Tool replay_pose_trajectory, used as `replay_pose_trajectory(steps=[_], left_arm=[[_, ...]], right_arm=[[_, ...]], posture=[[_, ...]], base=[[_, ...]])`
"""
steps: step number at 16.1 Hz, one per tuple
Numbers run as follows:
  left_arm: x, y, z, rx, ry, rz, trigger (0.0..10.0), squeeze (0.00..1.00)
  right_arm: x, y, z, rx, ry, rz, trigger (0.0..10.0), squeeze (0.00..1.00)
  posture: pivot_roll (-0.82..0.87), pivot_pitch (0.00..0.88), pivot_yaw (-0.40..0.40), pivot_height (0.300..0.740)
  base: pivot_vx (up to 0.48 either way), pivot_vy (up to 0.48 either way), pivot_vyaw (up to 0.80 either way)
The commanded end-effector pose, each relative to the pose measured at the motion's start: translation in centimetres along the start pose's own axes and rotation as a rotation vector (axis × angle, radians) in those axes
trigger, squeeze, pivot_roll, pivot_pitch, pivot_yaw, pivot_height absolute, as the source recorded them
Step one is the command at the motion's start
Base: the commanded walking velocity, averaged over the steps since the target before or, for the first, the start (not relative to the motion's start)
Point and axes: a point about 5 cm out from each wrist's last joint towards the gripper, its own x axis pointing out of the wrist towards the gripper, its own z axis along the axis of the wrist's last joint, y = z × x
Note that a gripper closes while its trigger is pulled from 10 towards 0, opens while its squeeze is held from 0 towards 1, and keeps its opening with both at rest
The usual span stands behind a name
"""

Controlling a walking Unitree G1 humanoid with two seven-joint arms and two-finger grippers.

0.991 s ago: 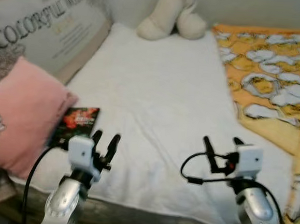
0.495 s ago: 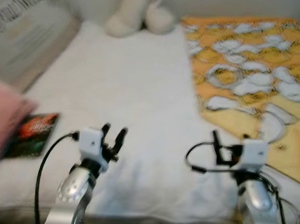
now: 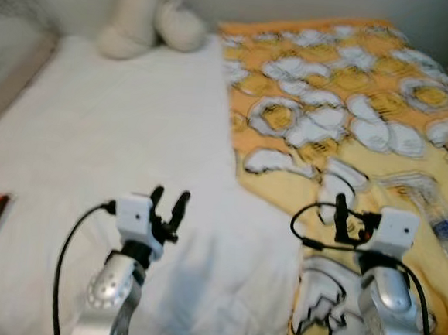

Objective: Clean up the room

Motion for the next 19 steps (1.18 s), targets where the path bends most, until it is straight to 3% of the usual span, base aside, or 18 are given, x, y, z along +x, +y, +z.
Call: replay_pose_trajectory(steps=[1, 8, 13, 19], left_arm=[[-0.58, 1.18, 0.07, 0.013, 0.003, 0.051, 10.0, 0.0], [-0.6, 0.29, 0.56, 0.015, -0.018, -0.004, 10.0, 0.0], [0.03, 0.84, 0.46, 0.102, 0.01, 0.033, 10.0, 0.0], [0.16, 0.76, 0.46, 0.082, 0.005, -0.015, 10.0, 0.0]], right_arm=[[0.3, 2.1, 0.71, 0.001, -0.029, 0.093, 10.0, 0.0], [0.4, 2.34, 0.76, -0.027, -0.036, 0.132, 10.0, 0.0], [0.37, 2.44, 0.61, -0.028, -0.031, 0.14, 10.0, 0.0], [0.34, 2.38, 0.4, -0.033, -0.024, 0.138, 10.0, 0.0]], posture=[[-0.17, 0.0, 0.103, 0.74], [-0.17, 0.0, 0.106, 0.74], [-0.18, 0.0, 0.113, 0.74], [-0.18, 0.0, 0.114, 0.74]], base=[[0.266, -0.398, 0.0], [0.071, -0.437, 0.0], [0.0, 0.0, 0.0], [0.178, -0.334, 0.0]])
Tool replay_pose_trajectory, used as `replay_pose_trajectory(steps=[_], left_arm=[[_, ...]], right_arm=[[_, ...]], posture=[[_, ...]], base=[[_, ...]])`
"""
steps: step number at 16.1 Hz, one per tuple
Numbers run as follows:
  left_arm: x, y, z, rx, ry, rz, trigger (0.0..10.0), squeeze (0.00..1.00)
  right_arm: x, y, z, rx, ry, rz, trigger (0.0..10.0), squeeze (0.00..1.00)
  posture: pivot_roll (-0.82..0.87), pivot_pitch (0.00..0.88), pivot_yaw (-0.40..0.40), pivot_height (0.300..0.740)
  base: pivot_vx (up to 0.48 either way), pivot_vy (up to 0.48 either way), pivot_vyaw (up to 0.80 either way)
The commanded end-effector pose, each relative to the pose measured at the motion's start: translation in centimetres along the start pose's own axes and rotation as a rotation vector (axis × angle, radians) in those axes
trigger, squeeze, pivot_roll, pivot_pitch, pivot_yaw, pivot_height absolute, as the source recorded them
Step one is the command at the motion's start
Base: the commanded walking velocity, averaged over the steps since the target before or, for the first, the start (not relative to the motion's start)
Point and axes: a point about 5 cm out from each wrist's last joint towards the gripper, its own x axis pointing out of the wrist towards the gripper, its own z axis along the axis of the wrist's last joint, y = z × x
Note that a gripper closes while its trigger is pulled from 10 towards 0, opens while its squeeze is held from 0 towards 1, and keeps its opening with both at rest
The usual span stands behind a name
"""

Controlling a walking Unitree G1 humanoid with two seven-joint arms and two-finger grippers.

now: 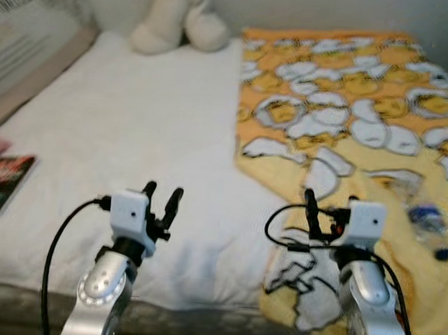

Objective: Clean up the room

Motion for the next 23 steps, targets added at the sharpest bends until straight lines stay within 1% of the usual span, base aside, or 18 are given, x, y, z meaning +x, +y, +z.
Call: replay_pose_trajectory(steps=[1, 3, 4, 6, 11, 14, 15, 16, 17, 18, 19, 21, 22, 23], left_arm=[[0.3, 0.0, 0.2, -0.009, -0.012, -0.013, 10.0, 0.0], [0.4, -0.1, 0.3, -0.016, -0.022, -0.03, 10.0, 0.0], [0.4, -0.4, 0.4, -0.05, -0.036, -0.046, 10.0, 0.0], [0.4, -0.4, 0.4, -0.035, -0.036, -0.048, 10.0, 0.0], [0.4, -0.6, 0.4, -0.042, -0.043, -0.064, 10.0, 0.0], [0.4, -0.7, 0.4, -0.046, -0.045, -0.073, 10.0, 0.0], [0.4, -0.7, 0.4, -0.052, -0.041, -0.07, 10.0, 0.0], [0.4, -0.6, 0.4, -0.06, -0.044, -0.065, 10.0, 0.0], [0.4, -0.6, 0.4, -0.059, -0.045, -0.065, 10.0, 0.0], [0.3, -0.5, 0.3, -0.058, -0.041, -0.065, 10.0, 0.0], [0.3, -0.4, 0.2, -0.052, -0.034, -0.065, 10.0, 0.0], [0.4, -0.3, 0.2, -0.049, -0.034, -0.064, 10.0, 0.0], [0.6, -0.2, 0.3, -0.047, -0.034, -0.061, 10.0, 0.0], [0.7, -0.1, 0.3, -0.043, -0.035, -0.06, 10.0, 0.0]], right_arm=[[0.1, -0.3, 0.3, -0.011, -0.015, -0.007, 10.0, 0.0], [0.1, -0.3, 0.2, -0.011, -0.013, -0.012, 10.0, 0.0], [0.1, -0.3, 0.2, -0.013, -0.014, -0.015, 10.0, 0.0], [0.1, -0.4, 0.2, -0.013, -0.015, -0.02, 10.0, 0.0], [0.1, -0.6, 0.3, -0.017, -0.02, -0.03, 10.0, 0.0], [0.3, -1.1, 0.4, -0.031, -0.024, -0.065, 10.0, 0.0], [0.6, -1.9, 0.1, -0.058, 0.019, -0.129, 10.0, 0.0], [1.2, -2.9, -0.2, -0.064, 0.074, -0.183, 10.0, 0.0], [1.5, -3.2, -0.2, -0.07, 0.082, -0.191, 10.0, 0.0], [2.1, -3.7, -0.3, -0.075, 0.104, -0.213, 10.0, 0.0], [3.2, -4.4, -1.1, -0.092, 0.196, -0.212, 10.0, 0.0], [3.7, -4.9, -1.6, -0.095, 0.245, -0.225, 10.0, 0.0], [4.2, -5.4, -1.8, -0.107, 0.269, -0.238, 10.0, 0.0], [4.6, -5.6, -2.0, -0.119, 0.291, -0.227, 10.0, 0.0]], posture=[[-0.18, 0.0, 0.114, 0.74], [-0.19, 0.0, 0.119, 0.74], [-0.19, 0.0, 0.122, 0.74], [-0.19, 0.0, 0.122, 0.74], [-0.19, 0.0, 0.122, 0.74], [-0.19, 0.0, 0.124, 0.74], [-0.19, 0.0, 0.124, 0.74], [-0.19, 0.0, 0.123, 0.74], [-0.19, 0.0, 0.126, 0.74], [-0.19, 0.0, 0.129, 0.74], [-0.19, 0.0, 0.129, 0.74], [-0.18, 0.0, 0.133, 0.74], [-0.18, 0.0, 0.133, 0.74], [-0.18, 0.0, 0.137, 0.74]], base=[[0.277, -0.39, 0.0], [0.276, -0.39, 0.0], [0.27, -0.394, 0.0], [0.27, -0.394, 0.0], [0.261, -0.4, 0.0], [0.0, -0.423, 0.0], [0.0, -0.416, 0.0], [0.0, 0.0, 0.0], [0.0, 0.0, 0.0], [0.0, 0.0, 0.0], [0.0, 0.0, 0.0], [0.0, 0.0, 0.0], [0.0, 0.0, 0.0], [0.0, 0.0, 0.0]])
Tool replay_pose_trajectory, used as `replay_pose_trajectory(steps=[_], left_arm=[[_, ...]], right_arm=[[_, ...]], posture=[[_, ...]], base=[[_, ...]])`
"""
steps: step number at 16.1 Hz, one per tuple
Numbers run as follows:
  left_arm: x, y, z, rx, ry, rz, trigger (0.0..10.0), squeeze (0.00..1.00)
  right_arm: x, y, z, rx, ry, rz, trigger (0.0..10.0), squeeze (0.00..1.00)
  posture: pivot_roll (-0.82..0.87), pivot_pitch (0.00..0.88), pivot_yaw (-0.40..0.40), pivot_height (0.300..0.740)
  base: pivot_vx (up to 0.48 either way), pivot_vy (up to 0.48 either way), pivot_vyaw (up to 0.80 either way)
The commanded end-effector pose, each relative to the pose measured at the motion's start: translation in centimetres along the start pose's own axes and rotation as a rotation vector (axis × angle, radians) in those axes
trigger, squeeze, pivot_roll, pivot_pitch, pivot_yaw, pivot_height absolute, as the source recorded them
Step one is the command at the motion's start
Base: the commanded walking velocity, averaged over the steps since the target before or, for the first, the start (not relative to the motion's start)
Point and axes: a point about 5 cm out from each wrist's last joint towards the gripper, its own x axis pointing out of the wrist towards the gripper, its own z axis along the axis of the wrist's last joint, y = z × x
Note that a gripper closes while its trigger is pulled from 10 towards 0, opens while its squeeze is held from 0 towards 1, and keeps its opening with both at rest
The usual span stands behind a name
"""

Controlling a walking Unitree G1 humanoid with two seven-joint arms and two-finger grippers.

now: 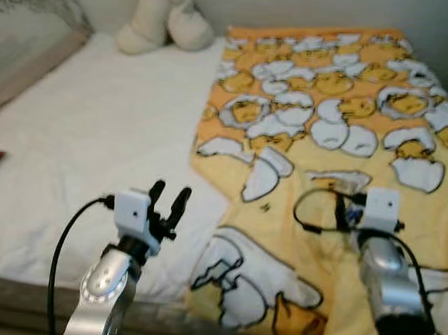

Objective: Clean up the room

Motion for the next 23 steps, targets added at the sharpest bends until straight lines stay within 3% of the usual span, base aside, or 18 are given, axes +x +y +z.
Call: replay_pose_trajectory(steps=[1, 5, 9, 10, 11, 21, 22, 23], left_arm=[[0.2, 0.5, 0.2, 0.014, 0.002, 0.005, 10.0, 0.0], [0.6, 1.2, 0.4, 0.029, 0.006, 0.008, 10.0, 0.0], [0.9, 1.1, 0.3, 0.034, 0.011, 0.001, 10.0, 0.0], [0.9, 1.2, 0.4, 0.037, 0.012, 0.001, 10.0, 0.0], [1.0, 1.2, 0.4, 0.039, 0.012, 0.002, 10.0, 0.0], [1.3, 1.4, 0.1, 0.045, 0.029, 0.015, 10.0, 0.0], [1.2, 1.4, -0.1, 0.037, 0.037, 0.02, 10.0, 0.0], [1.0, 1.2, -0.9, -0.019, 0.084, 0.052, 10.0, 0.0]], right_arm=[[0.4, 0.4, 0.3, -0.007, 0.004, 0.016, 10.0, 0.0], [1.7, 0.1, -0.9, -0.063, 0.096, -0.016, 10.0, 0.0], [2.0, 0.1, -1.6, -0.037, 0.151, -0.02, 10.0, 0.0], [2.1, 0.1, -1.7, -0.018, 0.169, -0.019, 9.3, 0.0], [2.2, 0.0, -1.5, -0.015, 0.165, -0.02, 0.0, 0.0], [2.6, 1.0, 0.3, 0.02, 0.038, 0.014, 0.0, 0.0], [2.5, 1.1, 1.1, -0.011, -0.035, 0.007, 0.0, 0.0], [1.7, 2.0, 3.5, -0.053, -0.238, -0.002, 0.0, 0.0]], posture=[[-0.18, 0.0, 0.142, 0.74], [-0.18, 0.0, 0.151, 0.74], [-0.18, 0.0, 0.155, 0.74], [-0.18, 0.0, 0.16, 0.74], [-0.18, 0.0, 0.16, 0.74], [-0.18, 0.0, 0.154, 0.74], [-0.19, 0.0, 0.152, 0.74], [-0.19, 0.0, 0.15, 0.74]], base=[[0.0, 0.0, 0.0], [0.0, 0.0, 0.0], [0.0, 0.0, 0.0], [0.0, 0.0, 0.0], [0.0, 0.0, 0.0], [0.0, 0.0, 0.0], [0.0, 0.0, 0.0], [0.0, 0.0, 0.0]])
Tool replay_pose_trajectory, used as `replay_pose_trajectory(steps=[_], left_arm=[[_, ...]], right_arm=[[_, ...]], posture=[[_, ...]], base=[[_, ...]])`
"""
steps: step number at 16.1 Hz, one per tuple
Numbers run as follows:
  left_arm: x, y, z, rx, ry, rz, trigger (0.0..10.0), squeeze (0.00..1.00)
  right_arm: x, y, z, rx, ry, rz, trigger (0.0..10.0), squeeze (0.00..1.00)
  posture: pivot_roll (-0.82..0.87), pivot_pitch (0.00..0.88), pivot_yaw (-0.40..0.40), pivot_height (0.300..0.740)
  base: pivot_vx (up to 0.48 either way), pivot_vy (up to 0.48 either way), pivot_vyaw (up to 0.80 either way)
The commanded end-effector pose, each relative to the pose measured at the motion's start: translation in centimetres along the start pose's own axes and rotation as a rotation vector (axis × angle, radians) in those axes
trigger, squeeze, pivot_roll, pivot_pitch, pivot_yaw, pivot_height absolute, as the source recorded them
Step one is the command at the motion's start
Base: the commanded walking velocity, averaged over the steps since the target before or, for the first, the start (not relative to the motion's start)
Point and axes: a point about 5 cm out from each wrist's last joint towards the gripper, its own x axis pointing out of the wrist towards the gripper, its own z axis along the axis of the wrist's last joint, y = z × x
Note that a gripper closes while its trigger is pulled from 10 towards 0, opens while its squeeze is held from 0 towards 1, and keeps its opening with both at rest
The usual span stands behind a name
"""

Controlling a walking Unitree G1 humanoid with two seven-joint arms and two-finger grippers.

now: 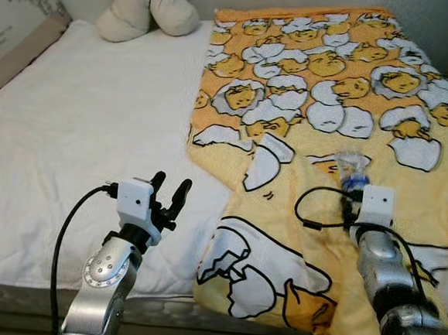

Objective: Clean up the room

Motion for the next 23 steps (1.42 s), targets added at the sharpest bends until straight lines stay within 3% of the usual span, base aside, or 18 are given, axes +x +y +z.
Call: replay_pose_trajectory(steps=[1, 2, 3, 5, 6, 9, 11, 12, 14, 16, 20, 23], left_arm=[[-0.3, 0.5, -0.9, -0.023, 0.053, 0.036, 10.0, 0.0], [-0.5, -0.3, -1.5, -0.004, 0.083, 0.027, 10.0, 0.0], [-0.5, -0.5, -1.6, 0.005, 0.088, 0.031, 10.0, 0.0], [-0.4, -0.9, -1.8, 0.056, 0.113, 0.027, 10.0, 0.0], [-0.5, -0.4, -1.7, 0.043, 0.104, 0.053, 10.0, 0.0], [-0.6, -0.1, -1.2, 0.052, 0.077, 0.079, 10.0, 0.0], [-0.2, -0.3, -0.9, 0.101, 0.051, 0.054, 10.0, 0.0], [0.0, -0.1, -0.5, 0.074, 0.025, 0.073, 10.0, 0.0], [-0.1, -0.1, -0.4, -0.056, 0.018, 0.087, 10.0, 0.0], [-0.7, 0.3, -0.8, -0.22, 0.025, 0.166, 10.0, 0.0], [-0.1, -1.3, -0.9, -0.078, 0.027, 0.097, 10.0, 0.0], [0.0, -1.6, -0.8, -0.071, 0.028, 0.088, 10.0, 0.0]], right_arm=[[0.2, 1.0, 3.2, -0.008, -0.172, 0.015, 0.0, 0.0], [-1.2, 1.8, 4.3, -0.01, -0.296, 0.041, 0.0, 0.0], [-1.7, 2.0, 4.4, -0.007, -0.325, 0.05, 0.0, 0.0], [-4.8, 2.4, 3.4, -0.029, -0.417, 0.117, 0.0, 0.0], [-6.8, 2.1, 3.0, -0.028, -0.441, 0.135, 0.0, 0.0], [-8.5, 1.5, 2.8, 0.009, -0.416, 0.115, 0.0, 0.0], [-8.2, 1.9, 1.6, 0.103, -0.313, 0.108, 0.0, 0.0], [-8.2, 2.3, 1.4, 0.149, -0.292, 0.125, 0.0, 0.0], [-8.4, 2.6, 2.1, 0.171, -0.304, 0.152, 0.0, 0.0], [-7.8, 2.4, 3.2, 0.178, -0.306, 0.155, 0.0, 0.0], [-6.2, 2.1, 3.7, 0.133, -0.288, 0.208, 0.0, 0.0], [-5.7, 2.0, 3.4, 0.128, -0.255, 0.213, 0.0, 0.0]], posture=[[-0.19, 0.0, 0.15, 0.74], [-0.19, 0.0, 0.142, 0.74], [-0.19, 0.0, 0.142, 0.74], [-0.19, 0.0, 0.131, 0.74], [-0.18, 0.0, 0.118, 0.74], [-0.18, 0.0, 0.107, 0.74], [-0.18, 0.0, 0.112, 0.74], [-0.18, 0.0, 0.117, 0.74], [-0.19, 0.0, 0.122, 0.74], [-0.2, 0.0, 0.128, 0.74], [-0.21, 0.0, 0.082, 0.74], [-0.19, 0.0, 0.06, 0.74]], base=[[0.0, 0.0, 0.0], [0.0, 0.0, 0.0], [0.0, 0.0, 0.0], [0.0, 0.0, 0.0], [0.0, 0.0, 0.0], [0.0, 0.0, 0.0], [0.0, 0.0, 0.0], [0.0, 0.0, 0.0], [0.0, 0.0, 0.0], [0.0, 0.0, 0.0], [0.0, 0.0, 0.0], [0.0, 0.0, 0.0]])
